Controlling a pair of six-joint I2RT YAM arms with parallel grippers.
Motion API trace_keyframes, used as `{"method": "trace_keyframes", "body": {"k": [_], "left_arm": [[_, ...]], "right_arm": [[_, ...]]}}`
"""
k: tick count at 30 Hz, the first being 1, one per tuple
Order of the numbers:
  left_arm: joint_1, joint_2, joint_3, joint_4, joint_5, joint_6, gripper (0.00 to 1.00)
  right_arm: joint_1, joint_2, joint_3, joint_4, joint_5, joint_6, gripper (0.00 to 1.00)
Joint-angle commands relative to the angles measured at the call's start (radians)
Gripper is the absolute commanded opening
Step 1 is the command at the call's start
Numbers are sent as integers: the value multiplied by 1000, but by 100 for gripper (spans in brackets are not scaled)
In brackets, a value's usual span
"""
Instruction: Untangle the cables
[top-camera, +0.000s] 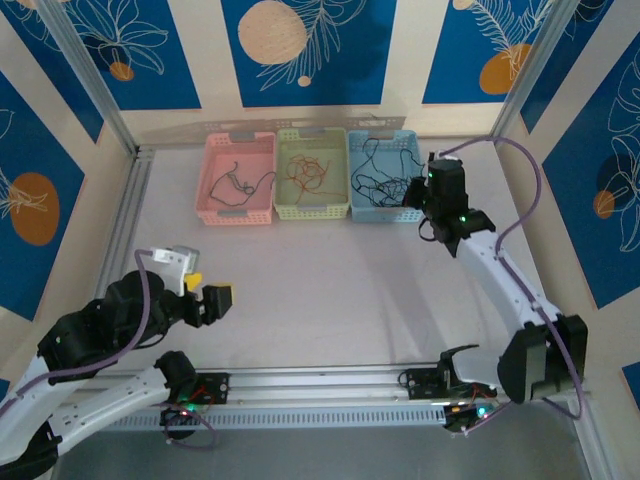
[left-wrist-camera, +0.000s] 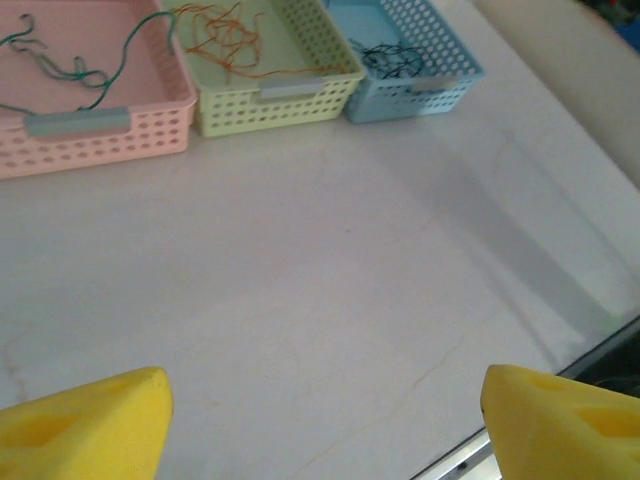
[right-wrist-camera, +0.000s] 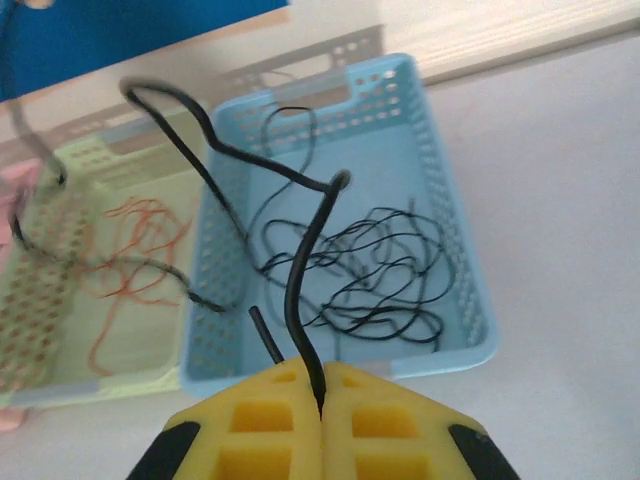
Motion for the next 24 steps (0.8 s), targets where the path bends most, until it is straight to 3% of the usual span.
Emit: {"method": "trace_keyframes", "body": {"k": [1,5,24], "left_arm": [[4,-22,-17,-71,-84,25,81],[3,-52,-28,-78,-115,41,81],[4,-134,-98,-7,-165,99,82]], "right_arm": [[-4,90,102,-96,121,-25,0],[-15,206,203,-139,159,-39,0],[-62,553,391,-89,-45,-100,0]]}}
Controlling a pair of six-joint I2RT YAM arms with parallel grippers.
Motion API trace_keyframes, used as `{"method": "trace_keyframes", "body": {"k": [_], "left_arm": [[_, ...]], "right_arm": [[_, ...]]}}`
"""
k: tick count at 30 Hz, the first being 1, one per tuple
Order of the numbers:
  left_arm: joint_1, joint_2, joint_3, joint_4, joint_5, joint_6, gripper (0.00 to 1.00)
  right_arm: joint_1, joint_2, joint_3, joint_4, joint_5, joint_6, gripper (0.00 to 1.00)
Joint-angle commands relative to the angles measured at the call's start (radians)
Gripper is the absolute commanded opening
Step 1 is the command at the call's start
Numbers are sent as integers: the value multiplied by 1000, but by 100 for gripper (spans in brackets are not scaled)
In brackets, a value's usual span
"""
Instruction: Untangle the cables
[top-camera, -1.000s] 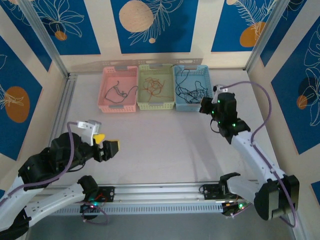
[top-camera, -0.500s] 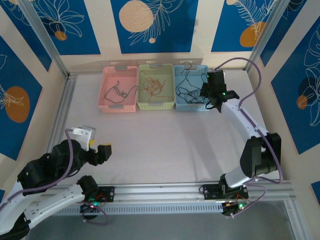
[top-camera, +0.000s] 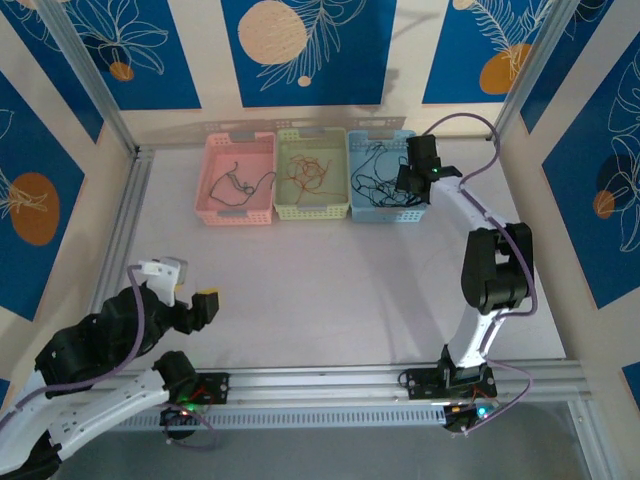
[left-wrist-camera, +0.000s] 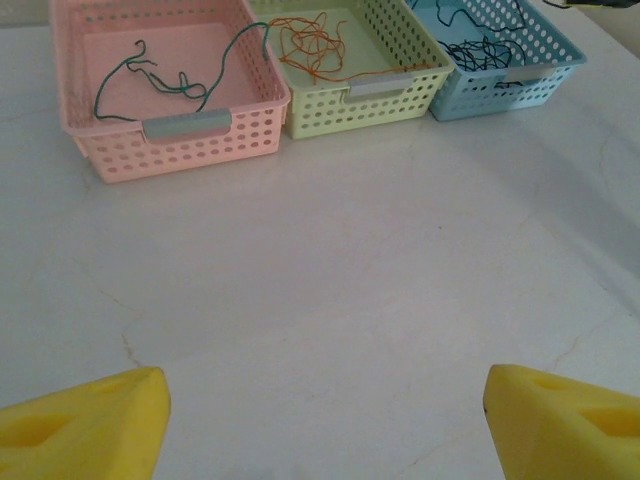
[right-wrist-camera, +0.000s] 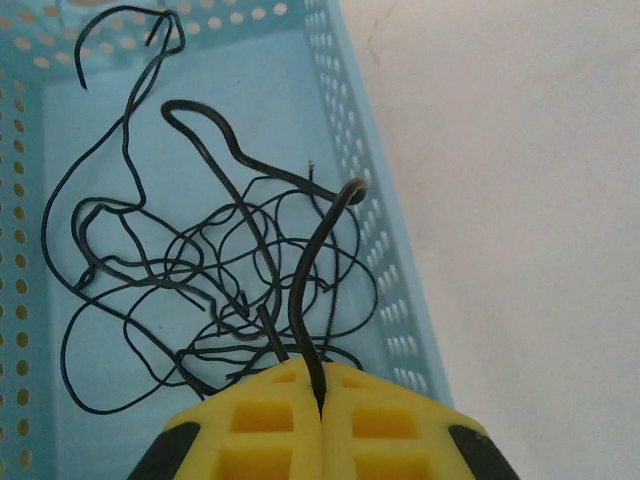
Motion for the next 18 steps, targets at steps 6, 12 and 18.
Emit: {"method": "trace_keyframes", "body": {"k": [6,12,18], "left_arm": [[4,-9,-9,29,-15,23,83],[4,-11,-12,31,-15,25,83],[4,-10,-11,30,-14,24,83]], "right_arm": [[-13,64,53,41,-116,-52,0],[-24,77,56,22,-116,-47,26],[-29,45,61,-10,-102,-35,41]]}}
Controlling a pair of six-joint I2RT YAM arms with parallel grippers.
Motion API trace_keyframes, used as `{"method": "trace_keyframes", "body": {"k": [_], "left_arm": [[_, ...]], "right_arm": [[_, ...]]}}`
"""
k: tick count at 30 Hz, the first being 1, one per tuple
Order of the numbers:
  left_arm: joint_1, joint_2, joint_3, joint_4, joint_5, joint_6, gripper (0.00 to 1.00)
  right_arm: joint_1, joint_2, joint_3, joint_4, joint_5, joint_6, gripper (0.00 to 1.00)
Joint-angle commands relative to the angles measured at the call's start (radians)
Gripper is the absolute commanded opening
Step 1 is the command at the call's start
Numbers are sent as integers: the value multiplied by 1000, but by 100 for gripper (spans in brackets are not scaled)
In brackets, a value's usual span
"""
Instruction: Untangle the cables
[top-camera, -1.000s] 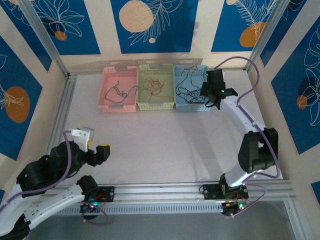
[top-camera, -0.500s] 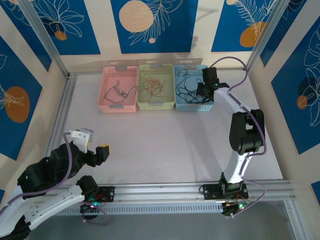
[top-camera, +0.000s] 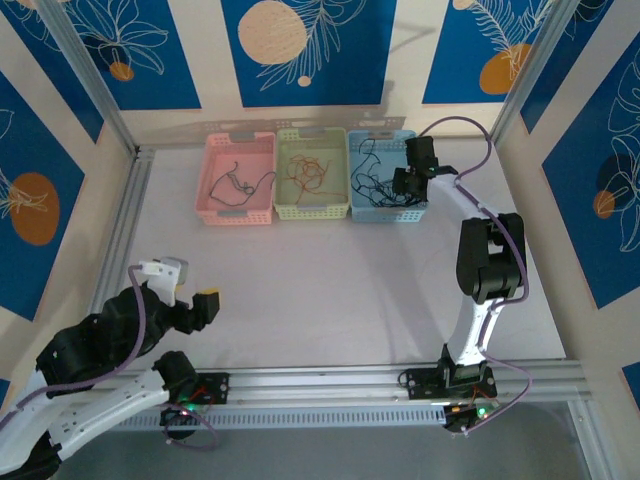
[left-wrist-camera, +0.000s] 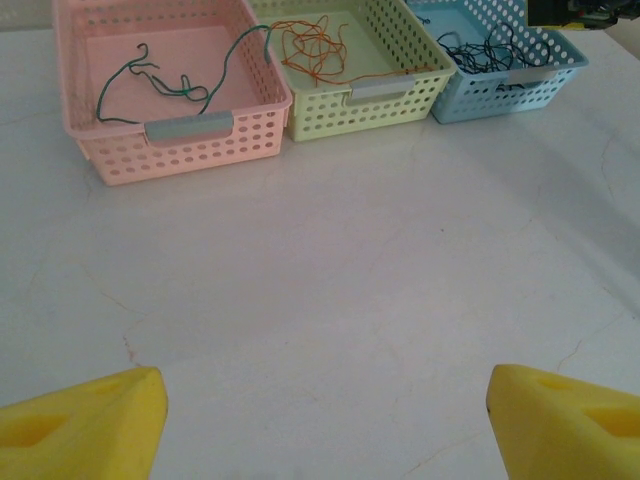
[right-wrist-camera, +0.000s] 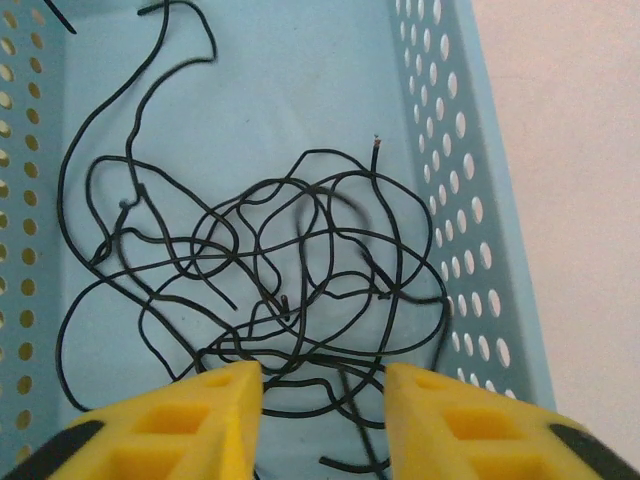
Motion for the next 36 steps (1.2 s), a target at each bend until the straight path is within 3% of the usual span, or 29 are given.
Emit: {"method": "trace_keyframes", "body": {"k": [1,10,13,15,19,22,27,30,34,36], "left_arm": [[3,-9,-5,27,-15,24,84],[4,-4,-6,28,-19,25,84],[4,-4,-6,28,-31,24,86],[10,10,3,26,-65,11,94],[13,95,70,54,-185,-41,100],[12,142,39,240,-230,10,100],[14,259,-134,592,-418,186,100],[25,314,-288,888,-477,373,100],[123,350,-520,1308,-398,610,100],[213,383,-597,1443,-348,647,100]], "right_arm": [[-5,-36,36,-27,-3,8,41],[20,-293,-92,-21,-25,37,45],[54,-456,-225,21,-34,35,46],[82,-572,-327,53,-43,32,48],[120,-808,-583,176,-64,13,62],[118,-928,-749,271,-66,-4,72],[113,-1006,-911,359,-19,-74,73],[94,-997,-1003,481,10,-137,72],[33,-932,-1073,618,16,-142,70],[1,-877,-1098,704,10,-120,70]]}}
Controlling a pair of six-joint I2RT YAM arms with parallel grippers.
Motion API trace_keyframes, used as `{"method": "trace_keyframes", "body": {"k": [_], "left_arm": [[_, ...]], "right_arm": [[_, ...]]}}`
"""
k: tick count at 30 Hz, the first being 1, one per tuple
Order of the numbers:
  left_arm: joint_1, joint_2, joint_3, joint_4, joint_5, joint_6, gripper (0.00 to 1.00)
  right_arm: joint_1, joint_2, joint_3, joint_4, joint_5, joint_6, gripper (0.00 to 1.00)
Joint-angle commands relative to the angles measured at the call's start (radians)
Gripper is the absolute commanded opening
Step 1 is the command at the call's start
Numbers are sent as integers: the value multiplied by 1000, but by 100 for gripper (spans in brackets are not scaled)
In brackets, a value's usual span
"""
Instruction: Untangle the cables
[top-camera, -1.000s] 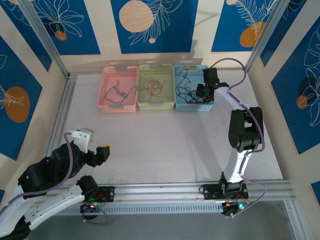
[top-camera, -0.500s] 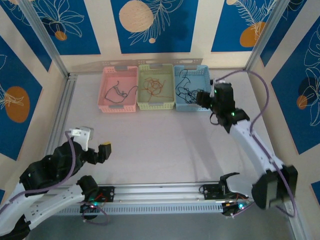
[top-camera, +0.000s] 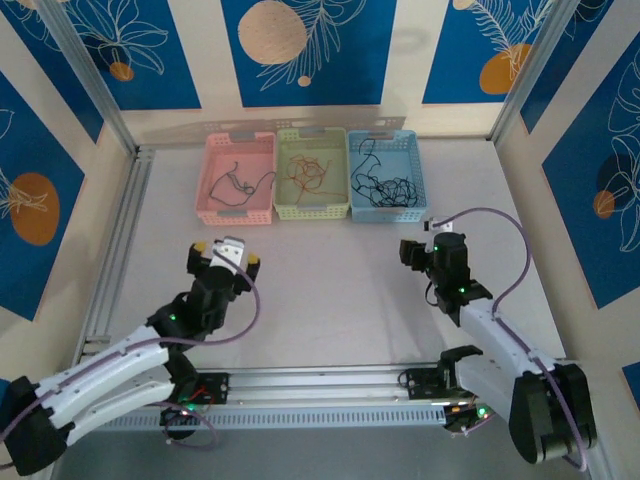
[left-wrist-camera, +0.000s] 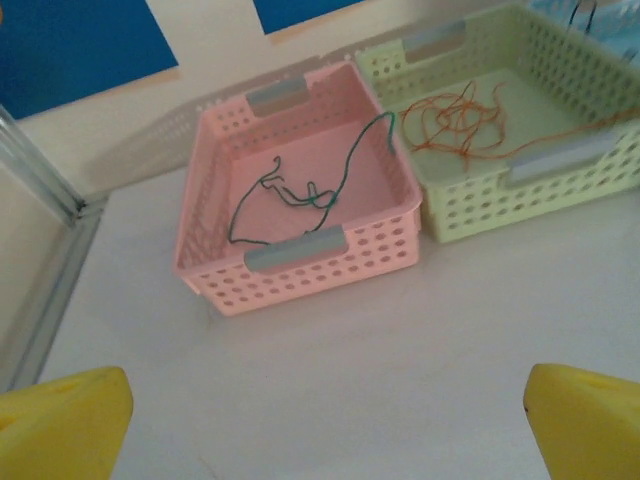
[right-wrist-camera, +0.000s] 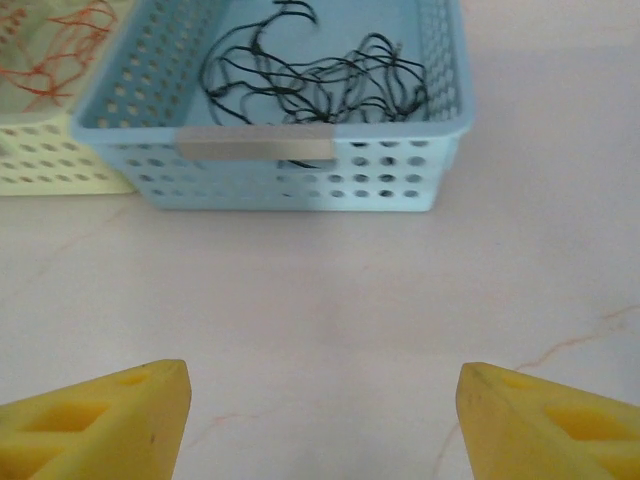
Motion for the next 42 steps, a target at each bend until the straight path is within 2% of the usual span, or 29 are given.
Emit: {"method": "trace_keyframes", "body": {"k": [1,5,6,8,11,14,17,21,23,24,26,27,28,29,42], "left_arm": [[136,32,-87,400,43,162,100],[321,139,-125,460,195,122,100],[344,178,-138,517,211,123,100],[402,288,-163,659,263,120,100],[448,429,-155,785,324,131,100],[508,560,-149,921,406,93,100],[533,655,-127,1003,443,124,100],[591,787,-99,1081,506,86,100],[631,799,-86,1026,547,37,100],[635,844,-69,1069,558,58,99],[651,808,-19,900,584,27,100],[663,819,-7,899,598,20,100],[666,825,-9,919,602,22,100],[666,818,-9,902,604,16,100],[667,819,-18,926,602,22,100]], "right_arm": [[-36,74,-36,229,23,-14,69],[-47,224,-72,480,34,-27,68],[-44,243,-64,492,29,-39,68],[-50,313,-77,642,18,-69,67],[-52,373,-68,710,30,-122,66],[-68,517,-103,931,22,-122,65],[-90,558,-44,839,-15,-107,65],[-98,562,-15,794,-46,-110,65],[-133,560,18,722,-83,-79,65],[-157,558,25,698,-122,-63,63],[-154,559,25,702,-120,-65,63],[-154,558,26,698,-121,-64,69],[-154,559,26,700,-121,-63,91],[-154,558,26,700,-121,-64,100],[-152,556,21,706,-119,-66,99]]}}
